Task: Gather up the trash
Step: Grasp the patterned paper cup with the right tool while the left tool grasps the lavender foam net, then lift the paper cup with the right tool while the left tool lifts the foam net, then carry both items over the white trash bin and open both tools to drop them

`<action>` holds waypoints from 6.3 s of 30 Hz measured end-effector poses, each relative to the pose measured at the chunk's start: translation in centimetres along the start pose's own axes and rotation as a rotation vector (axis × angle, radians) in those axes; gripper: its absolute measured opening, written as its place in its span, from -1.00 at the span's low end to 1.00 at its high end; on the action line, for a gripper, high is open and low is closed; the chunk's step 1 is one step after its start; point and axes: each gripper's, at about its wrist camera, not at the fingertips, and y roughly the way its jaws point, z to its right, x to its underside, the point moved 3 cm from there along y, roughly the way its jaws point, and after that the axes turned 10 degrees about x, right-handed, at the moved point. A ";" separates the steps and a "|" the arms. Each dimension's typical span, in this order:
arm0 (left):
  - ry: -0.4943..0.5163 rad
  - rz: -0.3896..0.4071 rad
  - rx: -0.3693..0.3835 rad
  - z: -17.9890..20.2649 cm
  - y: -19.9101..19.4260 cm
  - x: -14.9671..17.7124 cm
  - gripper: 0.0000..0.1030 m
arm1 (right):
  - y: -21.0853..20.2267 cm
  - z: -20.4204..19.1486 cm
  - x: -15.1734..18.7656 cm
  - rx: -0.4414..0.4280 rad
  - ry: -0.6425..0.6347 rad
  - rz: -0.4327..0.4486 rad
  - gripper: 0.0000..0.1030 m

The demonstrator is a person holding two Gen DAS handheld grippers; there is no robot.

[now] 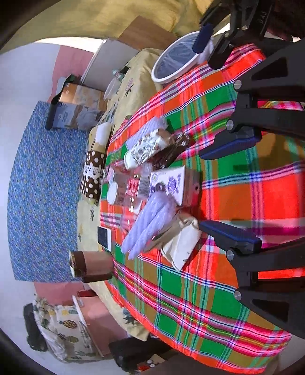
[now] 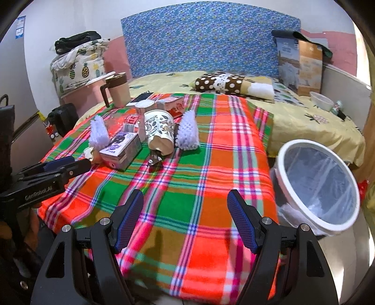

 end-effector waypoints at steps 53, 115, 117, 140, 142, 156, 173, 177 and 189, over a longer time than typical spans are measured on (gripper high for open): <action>-0.141 0.037 0.098 -4.6 1.7 -4.1 -0.51 | 5.8 -3.4 -5.5 -0.174 0.004 -0.042 0.02; 0.046 0.015 -0.014 -0.3 1.5 -2.1 -0.74 | 3.5 0.8 -3.4 -0.151 0.081 -0.007 0.02; 0.032 0.028 0.011 0.0 0.9 -2.4 -0.74 | 3.1 1.0 -3.5 -0.150 0.086 0.001 0.02; 0.252 -0.097 0.412 17.9 8.9 -4.4 -0.74 | 0.8 14.3 0.3 0.165 0.302 -0.017 0.02; 0.272 -0.115 0.437 19.6 9.9 -4.3 -0.74 | 0.8 15.7 0.8 0.199 0.325 -0.031 0.02; 0.325 -0.233 0.579 27.0 15.5 -3.4 -0.73 | 1.8 19.8 2.2 0.283 0.386 -0.100 0.03; 0.271 -0.230 0.581 26.2 15.5 -3.9 -0.41 | 0.8 20.4 2.2 0.285 0.405 -0.078 0.32; 0.260 -0.206 0.549 24.9 14.2 -3.9 -0.41 | -0.1 19.5 1.9 0.262 0.399 -0.040 0.32; 0.192 -0.111 0.398 18.2 9.3 -3.6 -0.41 | -0.7 14.5 0.0 0.152 0.306 0.029 0.32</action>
